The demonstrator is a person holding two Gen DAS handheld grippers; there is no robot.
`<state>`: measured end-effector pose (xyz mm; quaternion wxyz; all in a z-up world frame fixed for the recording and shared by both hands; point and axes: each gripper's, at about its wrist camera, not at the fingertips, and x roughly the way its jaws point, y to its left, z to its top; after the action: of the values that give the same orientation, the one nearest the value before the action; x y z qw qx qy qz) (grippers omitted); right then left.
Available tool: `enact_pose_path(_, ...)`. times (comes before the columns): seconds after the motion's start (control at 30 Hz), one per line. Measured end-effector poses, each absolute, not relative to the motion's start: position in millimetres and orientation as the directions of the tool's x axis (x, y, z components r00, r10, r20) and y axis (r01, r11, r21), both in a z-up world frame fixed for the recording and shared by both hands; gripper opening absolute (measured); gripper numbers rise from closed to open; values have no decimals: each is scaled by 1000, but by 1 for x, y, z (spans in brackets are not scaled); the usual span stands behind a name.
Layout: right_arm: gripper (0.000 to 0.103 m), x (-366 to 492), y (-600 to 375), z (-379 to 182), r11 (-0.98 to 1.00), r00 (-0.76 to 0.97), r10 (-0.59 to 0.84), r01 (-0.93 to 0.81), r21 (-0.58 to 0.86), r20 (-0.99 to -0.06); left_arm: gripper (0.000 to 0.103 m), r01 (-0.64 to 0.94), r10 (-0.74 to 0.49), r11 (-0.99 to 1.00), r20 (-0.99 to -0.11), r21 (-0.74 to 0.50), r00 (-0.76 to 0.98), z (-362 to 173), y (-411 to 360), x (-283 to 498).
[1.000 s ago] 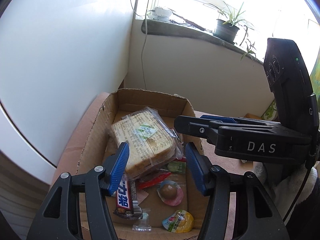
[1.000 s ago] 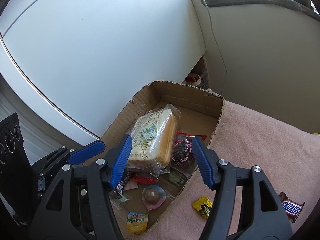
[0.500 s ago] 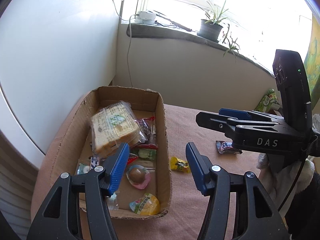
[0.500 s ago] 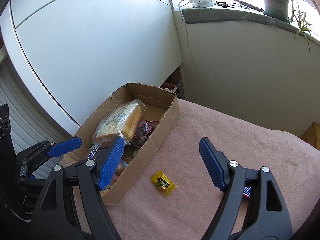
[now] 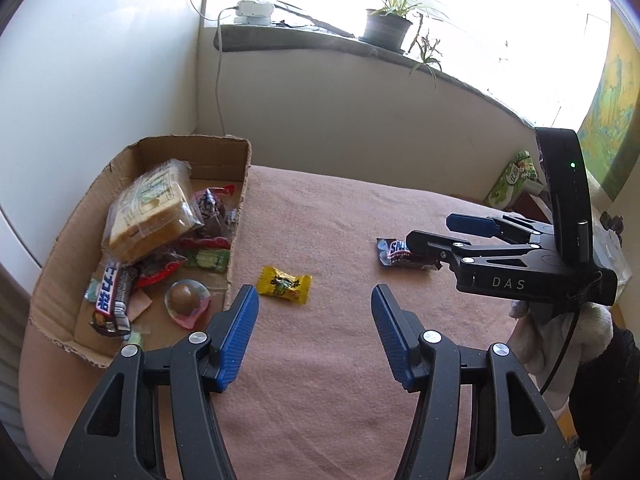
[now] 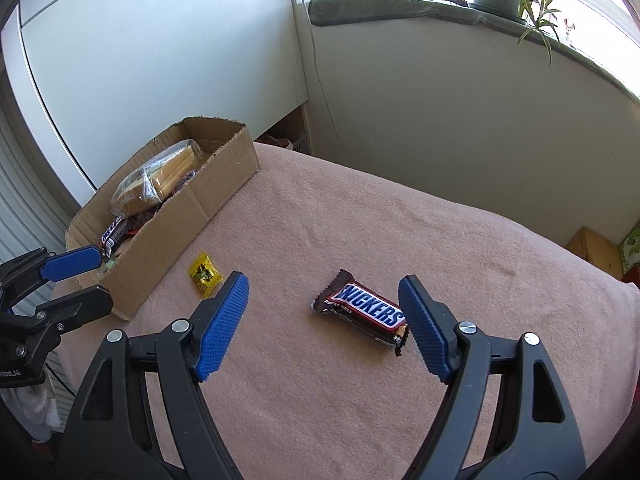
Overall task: Organize snacks
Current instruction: 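Withdraw both tools from the box toward the Snickers bar and yellow candy, then grasp the Snickers bar with the right tool while the left tool grasps the yellow candy packet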
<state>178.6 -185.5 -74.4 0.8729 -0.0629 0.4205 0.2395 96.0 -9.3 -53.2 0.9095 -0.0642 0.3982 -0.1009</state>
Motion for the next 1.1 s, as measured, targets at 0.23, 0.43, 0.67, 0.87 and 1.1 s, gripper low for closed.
enact_pose_path(0.23,80,186,-206,-100,859,496,338,-510,46,-800,58,105,-234,971,-756,-215,612,-77,-40,106)
enact_pose_path(0.43,80,198,-207,-112,813,471,320,-582,-16,-822,58,35,-192,977,-786,-211,587,-95,-47,125)
enact_pose_path(0.67,80,209,-200,-127,759,440,328,-650,-44,-836,58,-80,-120,977,-816,-199,565,-111,-44,145)
enact_pose_path(0.87,80,216,-197,-135,732,422,360,-680,-29,-832,58,-143,-49,978,-836,-151,547,-123,-48,162)
enact_pose_path(1.1,80,220,-200,-138,724,396,401,-690,21,-826,58,-139,-13,984,-832,-108,555,-125,-55,180)
